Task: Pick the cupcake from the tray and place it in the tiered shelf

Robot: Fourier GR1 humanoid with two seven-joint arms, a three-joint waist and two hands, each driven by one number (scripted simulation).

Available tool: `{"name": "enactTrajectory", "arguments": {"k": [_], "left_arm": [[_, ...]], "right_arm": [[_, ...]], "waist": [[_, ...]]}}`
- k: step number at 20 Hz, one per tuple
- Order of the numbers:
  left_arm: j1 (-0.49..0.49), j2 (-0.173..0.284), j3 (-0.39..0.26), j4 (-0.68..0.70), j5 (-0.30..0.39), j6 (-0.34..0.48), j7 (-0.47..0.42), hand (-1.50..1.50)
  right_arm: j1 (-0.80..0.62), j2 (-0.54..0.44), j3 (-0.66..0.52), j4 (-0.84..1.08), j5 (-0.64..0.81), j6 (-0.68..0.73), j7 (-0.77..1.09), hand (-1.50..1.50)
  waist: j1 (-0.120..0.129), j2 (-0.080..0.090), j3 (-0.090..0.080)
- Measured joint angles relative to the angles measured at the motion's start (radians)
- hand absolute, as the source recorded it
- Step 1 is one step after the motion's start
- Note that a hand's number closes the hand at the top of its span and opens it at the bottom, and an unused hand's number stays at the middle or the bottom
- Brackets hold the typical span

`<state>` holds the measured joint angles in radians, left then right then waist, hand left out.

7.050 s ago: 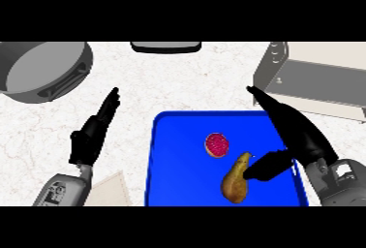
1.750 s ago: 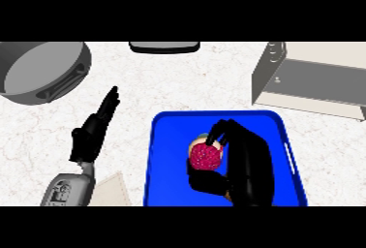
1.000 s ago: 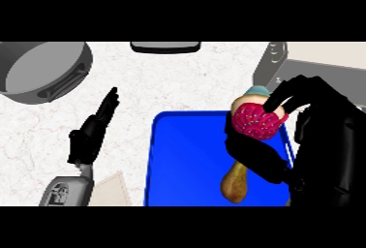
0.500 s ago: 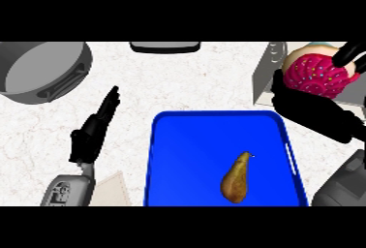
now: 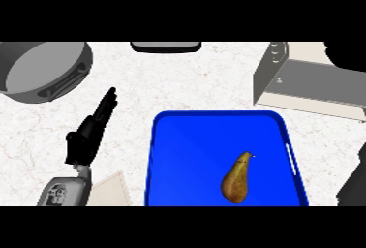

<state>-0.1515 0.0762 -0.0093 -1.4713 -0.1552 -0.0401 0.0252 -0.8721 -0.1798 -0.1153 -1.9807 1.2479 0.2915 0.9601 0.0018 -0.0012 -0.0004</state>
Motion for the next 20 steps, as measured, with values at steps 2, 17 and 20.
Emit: {"name": "enactTrajectory", "arguments": {"k": [2,17,20], "left_arm": [[-0.008,-0.018,-0.01,0.016,-0.011,0.015,0.0,0.0],[-0.039,-0.026,-0.009,0.04,-0.02,0.02,0.001,0.0],[-0.036,-0.019,-0.005,0.039,-0.016,0.012,-0.006,0.0]], "right_arm": [[-0.001,-0.025,-0.024,0.031,-0.014,-0.004,-0.024,1.5],[0.015,-0.178,-0.047,0.389,0.025,-0.278,-0.273,1.5],[0.004,-0.176,-0.057,0.471,0.034,-0.356,-0.292,1.5]], "waist": [[0.0,0.0,0.0],[0.006,0.004,0.0],[0.007,0.004,0.0]]}}
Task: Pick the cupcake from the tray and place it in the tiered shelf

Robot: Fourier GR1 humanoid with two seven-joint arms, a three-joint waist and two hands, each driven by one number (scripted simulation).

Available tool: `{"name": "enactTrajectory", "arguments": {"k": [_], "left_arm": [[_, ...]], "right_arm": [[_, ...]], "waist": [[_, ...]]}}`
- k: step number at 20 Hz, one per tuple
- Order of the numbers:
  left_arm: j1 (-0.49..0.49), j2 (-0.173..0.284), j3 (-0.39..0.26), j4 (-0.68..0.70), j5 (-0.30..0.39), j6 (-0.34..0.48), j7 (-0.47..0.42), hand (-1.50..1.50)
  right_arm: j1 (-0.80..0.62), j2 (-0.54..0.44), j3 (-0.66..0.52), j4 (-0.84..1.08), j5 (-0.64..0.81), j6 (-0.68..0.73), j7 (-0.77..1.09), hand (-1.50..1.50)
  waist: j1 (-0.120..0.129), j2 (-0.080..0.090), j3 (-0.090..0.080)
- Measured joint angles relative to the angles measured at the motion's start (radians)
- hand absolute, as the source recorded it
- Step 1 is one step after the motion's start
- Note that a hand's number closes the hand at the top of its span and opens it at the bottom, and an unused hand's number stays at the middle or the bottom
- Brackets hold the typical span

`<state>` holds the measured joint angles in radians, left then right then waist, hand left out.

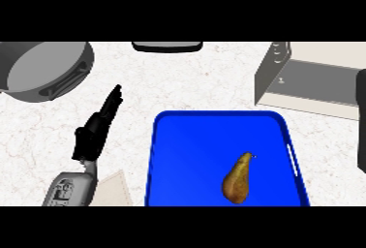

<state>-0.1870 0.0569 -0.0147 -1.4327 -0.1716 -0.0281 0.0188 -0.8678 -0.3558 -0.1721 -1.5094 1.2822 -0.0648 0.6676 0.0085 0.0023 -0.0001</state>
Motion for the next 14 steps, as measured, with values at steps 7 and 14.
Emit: {"name": "enactTrajectory", "arguments": {"k": [7,14], "left_arm": [[0.009,0.006,0.009,-0.006,0.008,-0.006,-0.005,0.0],[0.003,0.004,0.009,-0.019,0.007,-0.004,0.02,0.0]], "right_arm": [[-0.006,0.023,-0.128,0.095,-0.179,-0.23,-0.123,1.5],[-0.009,-0.037,-0.184,0.23,-0.314,-0.319,-0.264,1.5]], "waist": [[0.003,0.001,0.001],[-0.001,-0.001,0.0]]}}
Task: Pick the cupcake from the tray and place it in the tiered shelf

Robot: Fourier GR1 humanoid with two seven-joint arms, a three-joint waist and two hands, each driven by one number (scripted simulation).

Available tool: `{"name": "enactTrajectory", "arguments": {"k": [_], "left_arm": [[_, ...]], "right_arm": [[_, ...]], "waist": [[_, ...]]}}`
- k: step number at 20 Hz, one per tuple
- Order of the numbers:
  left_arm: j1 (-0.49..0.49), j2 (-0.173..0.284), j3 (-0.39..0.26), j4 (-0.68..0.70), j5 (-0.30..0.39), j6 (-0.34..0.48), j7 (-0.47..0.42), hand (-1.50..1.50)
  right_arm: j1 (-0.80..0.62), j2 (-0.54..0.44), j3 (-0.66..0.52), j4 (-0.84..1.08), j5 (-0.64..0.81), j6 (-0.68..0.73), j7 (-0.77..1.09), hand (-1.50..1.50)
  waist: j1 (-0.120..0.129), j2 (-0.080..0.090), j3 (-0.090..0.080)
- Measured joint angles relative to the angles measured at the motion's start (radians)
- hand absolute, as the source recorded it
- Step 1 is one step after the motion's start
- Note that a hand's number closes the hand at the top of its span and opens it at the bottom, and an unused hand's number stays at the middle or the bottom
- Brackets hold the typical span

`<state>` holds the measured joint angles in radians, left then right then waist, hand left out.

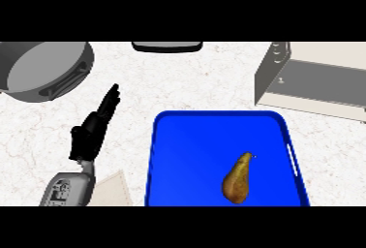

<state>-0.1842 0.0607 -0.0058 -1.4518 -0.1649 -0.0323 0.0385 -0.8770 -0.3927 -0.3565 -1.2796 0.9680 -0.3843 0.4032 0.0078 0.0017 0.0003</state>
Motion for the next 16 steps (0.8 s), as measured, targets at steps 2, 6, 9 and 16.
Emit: {"name": "enactTrajectory", "arguments": {"k": [2,6,9,16], "left_arm": [[-0.002,-0.004,-0.003,0.005,-0.001,0.001,-0.001,0.0],[0.012,-0.003,-0.003,-0.006,0.001,-0.001,-0.002,0.0],[0.008,0.001,0.0,-0.013,0.004,-0.005,0.005,0.0],[0.029,0.001,-0.004,-0.051,0.005,-0.007,0.023,0.0]], "right_arm": [[-0.012,-0.013,-0.011,0.06,-0.026,-0.034,-0.039,1.5],[0.01,-0.063,-0.014,0.112,0.1,-0.033,0.076,-1.5],[0.034,-0.061,-0.01,0.11,0.15,-0.046,0.147,-1.5],[0.082,-0.068,-0.045,0.042,0.072,-0.062,0.172,-1.5]], "waist": [[0.001,0.0,0.0],[-0.002,-0.001,-0.001],[-0.004,-0.002,-0.001],[-0.005,-0.003,0.0]]}}
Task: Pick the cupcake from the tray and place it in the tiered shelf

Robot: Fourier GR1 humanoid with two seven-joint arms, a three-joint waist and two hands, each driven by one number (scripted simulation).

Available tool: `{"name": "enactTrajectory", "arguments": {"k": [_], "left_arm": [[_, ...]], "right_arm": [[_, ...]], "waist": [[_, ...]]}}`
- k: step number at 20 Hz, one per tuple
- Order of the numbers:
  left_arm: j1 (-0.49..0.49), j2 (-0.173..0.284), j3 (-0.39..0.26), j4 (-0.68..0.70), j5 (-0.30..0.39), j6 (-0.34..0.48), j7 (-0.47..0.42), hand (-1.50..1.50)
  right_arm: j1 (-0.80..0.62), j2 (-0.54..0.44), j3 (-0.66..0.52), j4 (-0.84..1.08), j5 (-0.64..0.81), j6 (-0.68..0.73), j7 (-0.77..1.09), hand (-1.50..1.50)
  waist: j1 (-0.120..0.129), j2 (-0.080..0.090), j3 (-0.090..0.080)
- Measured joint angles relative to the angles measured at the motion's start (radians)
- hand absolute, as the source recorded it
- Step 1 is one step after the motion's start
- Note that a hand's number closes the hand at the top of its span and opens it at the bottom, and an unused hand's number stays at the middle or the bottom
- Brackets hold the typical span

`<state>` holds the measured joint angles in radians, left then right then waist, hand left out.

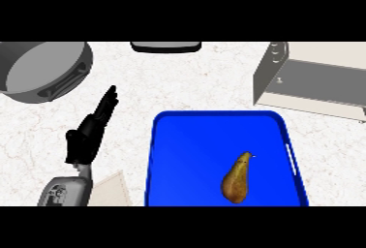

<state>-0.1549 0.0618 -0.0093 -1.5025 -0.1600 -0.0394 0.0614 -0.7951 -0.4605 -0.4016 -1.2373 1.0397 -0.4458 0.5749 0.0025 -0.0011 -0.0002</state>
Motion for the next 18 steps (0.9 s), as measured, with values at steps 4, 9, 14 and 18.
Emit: {"name": "enactTrajectory", "arguments": {"k": [4,9,14,18], "left_arm": [[-0.029,0.002,0.011,0.049,0.0,-0.001,-0.026,0.0],[0.006,0.01,0.012,0.031,0.003,-0.01,-0.038,0.0],[-0.008,-0.01,-0.008,0.029,-0.015,0.006,-0.016,0.0],[0.008,-0.002,0.0,0.018,-0.009,0.003,-0.024,0.0]], "right_arm": [[-0.002,0.002,-0.013,-0.028,-0.083,-0.003,-0.019,-1.5],[-0.013,-0.015,-0.015,-0.081,-0.181,0.061,-0.014,-1.5],[-0.036,-0.028,-0.047,-0.166,-0.238,0.05,0.028,-1.5],[-0.062,-0.058,-0.114,-0.229,-0.281,0.015,0.071,-1.5]], "waist": [[-0.002,0.001,0.0],[-0.001,0.0,0.0],[-0.003,-0.001,0.0],[-0.005,-0.002,0.0]]}}
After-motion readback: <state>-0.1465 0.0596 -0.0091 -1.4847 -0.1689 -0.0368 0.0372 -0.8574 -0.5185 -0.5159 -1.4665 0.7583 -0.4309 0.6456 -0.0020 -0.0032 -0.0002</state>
